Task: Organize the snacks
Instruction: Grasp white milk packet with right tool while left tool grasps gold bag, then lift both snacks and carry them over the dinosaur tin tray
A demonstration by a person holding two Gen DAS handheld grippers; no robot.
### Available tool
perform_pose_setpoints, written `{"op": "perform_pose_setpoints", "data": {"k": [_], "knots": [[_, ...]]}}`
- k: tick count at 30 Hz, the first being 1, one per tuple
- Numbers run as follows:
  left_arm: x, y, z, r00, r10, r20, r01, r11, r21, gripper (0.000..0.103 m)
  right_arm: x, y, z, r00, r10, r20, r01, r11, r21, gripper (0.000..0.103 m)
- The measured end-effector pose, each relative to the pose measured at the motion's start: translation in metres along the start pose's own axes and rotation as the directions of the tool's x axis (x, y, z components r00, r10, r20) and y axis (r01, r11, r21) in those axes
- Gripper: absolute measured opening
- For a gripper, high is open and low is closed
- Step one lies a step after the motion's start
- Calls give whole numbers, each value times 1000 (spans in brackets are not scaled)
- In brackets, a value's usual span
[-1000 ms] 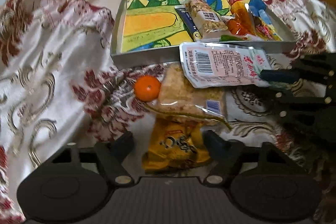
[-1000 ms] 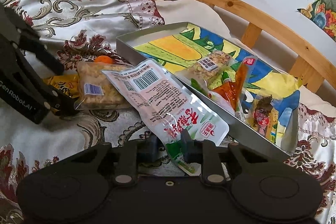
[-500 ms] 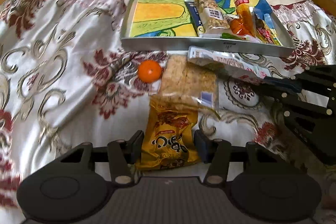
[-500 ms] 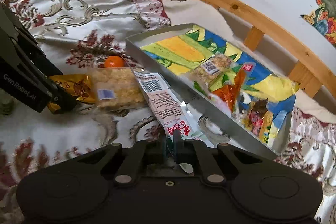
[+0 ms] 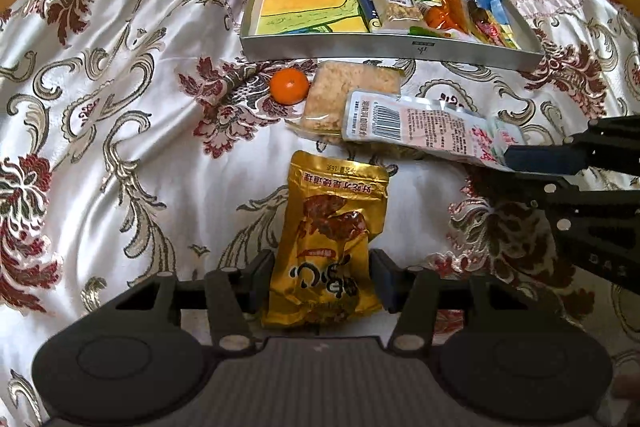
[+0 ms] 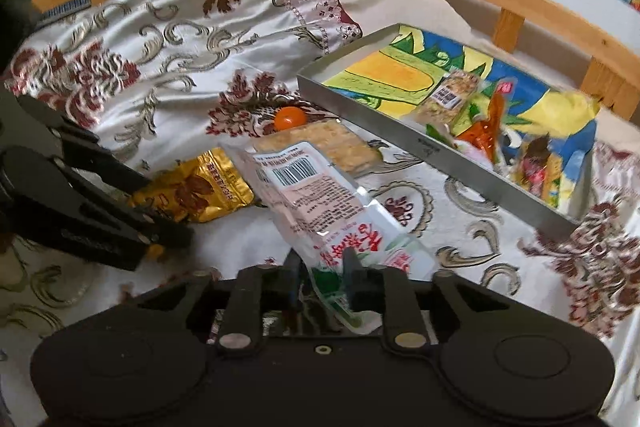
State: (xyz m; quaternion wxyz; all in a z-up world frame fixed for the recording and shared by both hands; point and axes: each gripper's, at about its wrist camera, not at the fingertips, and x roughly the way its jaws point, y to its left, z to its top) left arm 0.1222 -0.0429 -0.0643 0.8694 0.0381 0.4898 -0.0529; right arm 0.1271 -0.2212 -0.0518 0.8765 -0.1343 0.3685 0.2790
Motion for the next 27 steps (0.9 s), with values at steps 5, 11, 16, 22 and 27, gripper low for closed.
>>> {"op": "perform_pose_setpoints", "data": {"k": [5,11,16,22,27], "knots": [[3,0,3,999,23,26,-24,999,27,69,-2,-7,4,998,16,59,-14,999,-32,75],[10,3,3,999,10,31,-11,999,31,72,13,-11,9,995,29,90,-10,977,-211,93],[10,5,7,999,-26,31,24,999,48,77,36,-24,11,990,139,20,-129,960,-247,93],[13,3,11,999,-43,30,41,998,52,83,51,-30,11,987,154,35,-140,955,-261,99],[16,-2,8,999,-28,28,26,995,101,83,64,-49,16,970,239,36,-230,958,-175,95]]}}
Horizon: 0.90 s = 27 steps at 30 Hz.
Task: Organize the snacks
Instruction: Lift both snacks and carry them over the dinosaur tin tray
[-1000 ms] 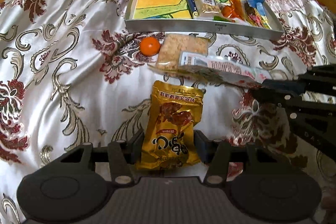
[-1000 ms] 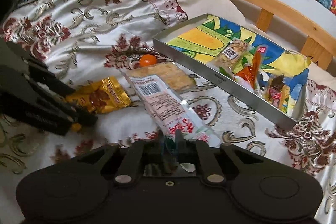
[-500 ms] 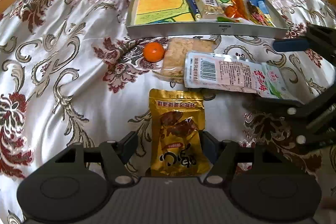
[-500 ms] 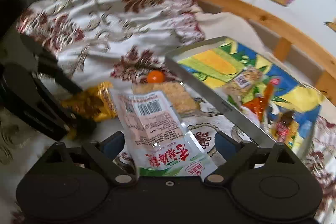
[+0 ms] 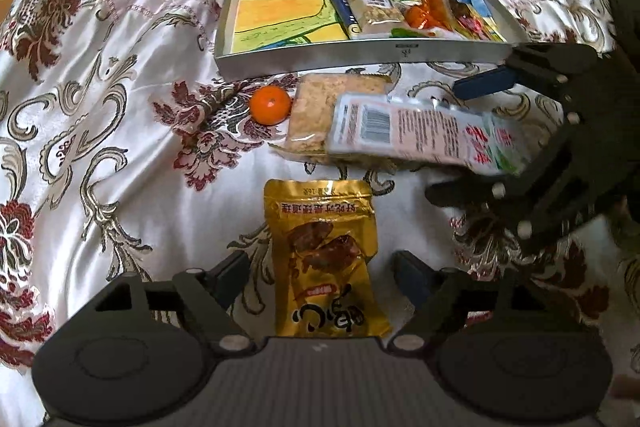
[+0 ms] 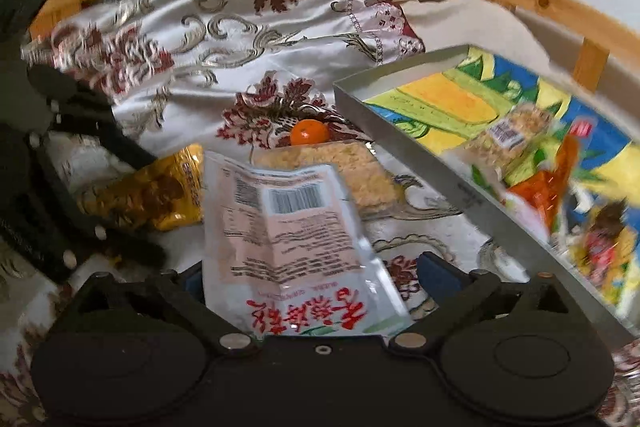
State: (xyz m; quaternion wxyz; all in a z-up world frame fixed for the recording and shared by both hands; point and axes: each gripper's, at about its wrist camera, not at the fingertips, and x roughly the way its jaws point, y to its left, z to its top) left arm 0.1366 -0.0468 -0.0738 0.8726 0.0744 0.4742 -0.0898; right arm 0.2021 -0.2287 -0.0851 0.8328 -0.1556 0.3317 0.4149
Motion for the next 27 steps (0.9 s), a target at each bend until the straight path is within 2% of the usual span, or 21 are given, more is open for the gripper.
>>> {"op": "perform_pose_setpoints", "data": {"k": [2,6,11,14,17,23,27], "knots": [[1,-1,-1,1000,4,-4,-4,1000,10,79,2,-5,-2,999,46,2,-46,998,42,87],[1,-2,-1,1000,13,-7,-13,1000,19,71,0,0,-4,999,37,2,-37,998,58,83],[-3,-4,-2,999,52,-12,-52,999,18,51,-5,1,-3,1000,27,1,-27,992,127,72],[-7,-8,-2,997,73,-23,-72,997,20,48,-9,4,-3,1000,16,-14,-13,984,179,62],[-10,-7,-3,997,70,-33,-71,997,-20,47,-15,10,-1,999,5,-34,2,975,220,58],[-18,2,-2,998,66,-20,-68,989,-134,46,-20,30,-1,998,-60,-32,65,982,179,55],[-20,7,1,996,75,39,-63,970,-236,46,-21,48,-1,985,-173,-19,173,984,26,55]]}}
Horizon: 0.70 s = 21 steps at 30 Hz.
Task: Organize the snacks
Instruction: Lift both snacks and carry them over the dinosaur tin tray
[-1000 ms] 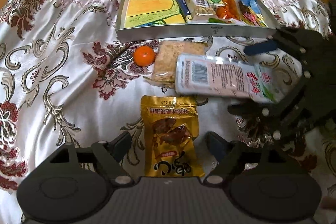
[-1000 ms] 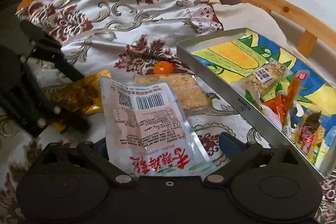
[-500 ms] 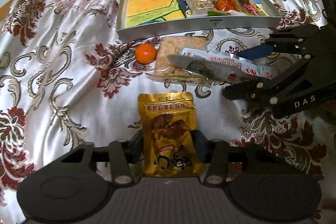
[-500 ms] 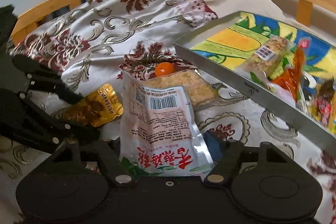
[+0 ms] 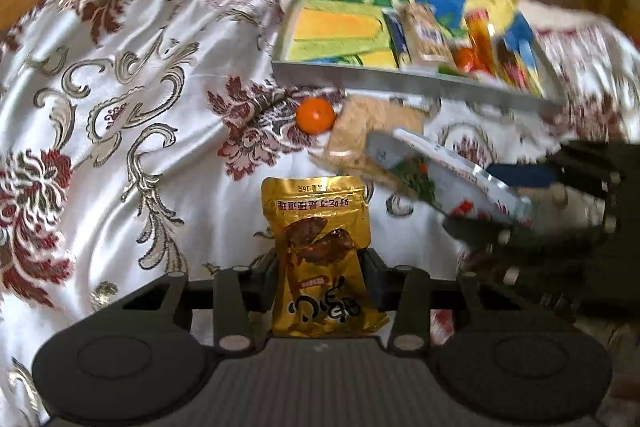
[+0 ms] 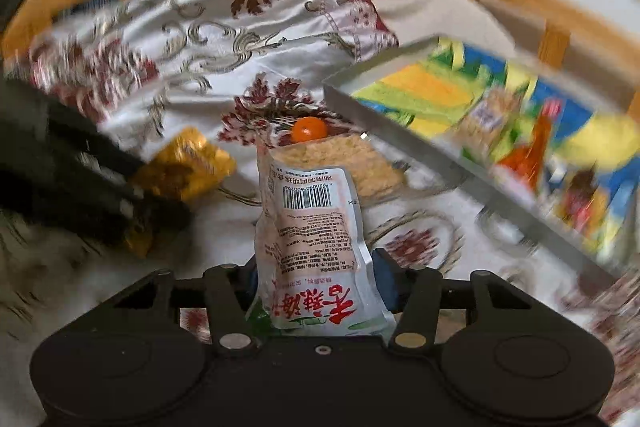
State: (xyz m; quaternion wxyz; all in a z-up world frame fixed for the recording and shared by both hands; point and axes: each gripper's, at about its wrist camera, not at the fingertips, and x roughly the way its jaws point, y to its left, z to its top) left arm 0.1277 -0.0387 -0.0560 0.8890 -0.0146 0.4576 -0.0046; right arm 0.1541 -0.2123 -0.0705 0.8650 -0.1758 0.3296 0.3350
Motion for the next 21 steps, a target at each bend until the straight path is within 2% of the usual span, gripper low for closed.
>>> {"op": "perform_pose_setpoints", "data": {"k": [5,11,16,21], "knots": [[-4,-4,0,999,8,38,-6,999,-52,46,-8,4,0,997,-63,35,65,995,-70,55],[-14,-7,12,994,-25,107,35,995,-93,46,-27,-14,11,986,-117,120,119,993,-10,55],[-18,-14,38,987,-15,162,32,994,-103,46,-48,-42,19,955,-208,214,190,977,101,55],[-15,-28,79,972,1,234,22,995,-99,47,-60,-76,23,906,-314,284,259,942,215,55]]}}
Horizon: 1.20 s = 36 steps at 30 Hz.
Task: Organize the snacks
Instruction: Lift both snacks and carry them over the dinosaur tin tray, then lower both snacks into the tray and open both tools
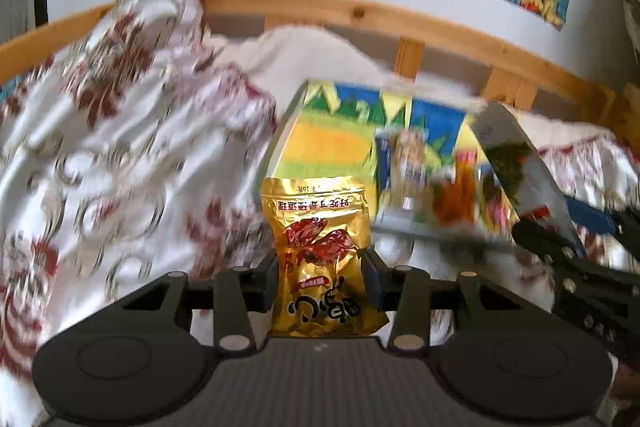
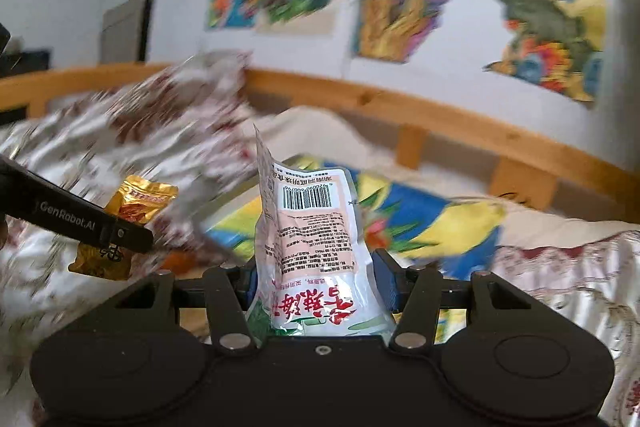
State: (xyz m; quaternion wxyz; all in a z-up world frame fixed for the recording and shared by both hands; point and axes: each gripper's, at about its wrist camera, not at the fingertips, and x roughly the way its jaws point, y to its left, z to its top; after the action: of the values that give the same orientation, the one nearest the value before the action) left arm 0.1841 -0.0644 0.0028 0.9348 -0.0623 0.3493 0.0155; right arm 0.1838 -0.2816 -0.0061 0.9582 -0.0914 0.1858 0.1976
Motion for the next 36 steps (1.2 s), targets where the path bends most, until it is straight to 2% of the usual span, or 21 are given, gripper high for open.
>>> {"op": "perform_pose_setpoints", "data": {"k": [7,11,13,17,22,27,36], "knots": [[33,-31,52,997,-26,76,29,999,-33,47,19,-44,4,995,-101,8,100,993,64,56],[56,-50,70,995,-40,94,43,999,-31,47,36,-74,3,989,-146,2,143,971,192,56],[71,-57,76,996,-41,85,44,999,-25,47,46,-87,1,990,-144,-6,140,954,265,56],[100,-62,78,998,-28,57,30,999,-31,47,64,-101,-9,985,-167,-37,171,950,263,56],[127,-56,76,999,-5,40,6,999,-35,47,84,-113,-13,985,-169,-39,173,932,318,56],[146,-45,75,1000,22,20,-21,999,-39,47,99,-106,-15,988,-152,-29,154,936,316,56],[164,-38,67,999,37,-14,-37,999,-34,47,121,-95,-24,987,-135,-83,154,941,301,56]]}}
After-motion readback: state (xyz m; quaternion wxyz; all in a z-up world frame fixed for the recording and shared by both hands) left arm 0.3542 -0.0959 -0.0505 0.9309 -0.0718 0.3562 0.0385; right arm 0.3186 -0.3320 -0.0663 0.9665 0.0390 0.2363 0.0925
